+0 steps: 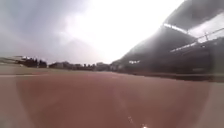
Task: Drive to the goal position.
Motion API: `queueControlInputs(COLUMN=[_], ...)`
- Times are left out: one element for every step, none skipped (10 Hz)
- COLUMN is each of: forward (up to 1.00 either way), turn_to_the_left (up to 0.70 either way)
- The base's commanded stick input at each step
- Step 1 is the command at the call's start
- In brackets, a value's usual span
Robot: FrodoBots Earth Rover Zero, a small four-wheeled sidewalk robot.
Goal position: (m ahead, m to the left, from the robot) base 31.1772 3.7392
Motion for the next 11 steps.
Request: queueControlInputs(forward=[0.7, 0.7, 0.7, 0.7, 0.7, 0.7, 0.7, 0.7, 0.7, 0.7, 0.7], turn_to_the_left=[0.0, 0.0, 0.0, 0.0, 0.0, 0.0, 0.0, 0.0, 0.0, 0.0, 0.0])
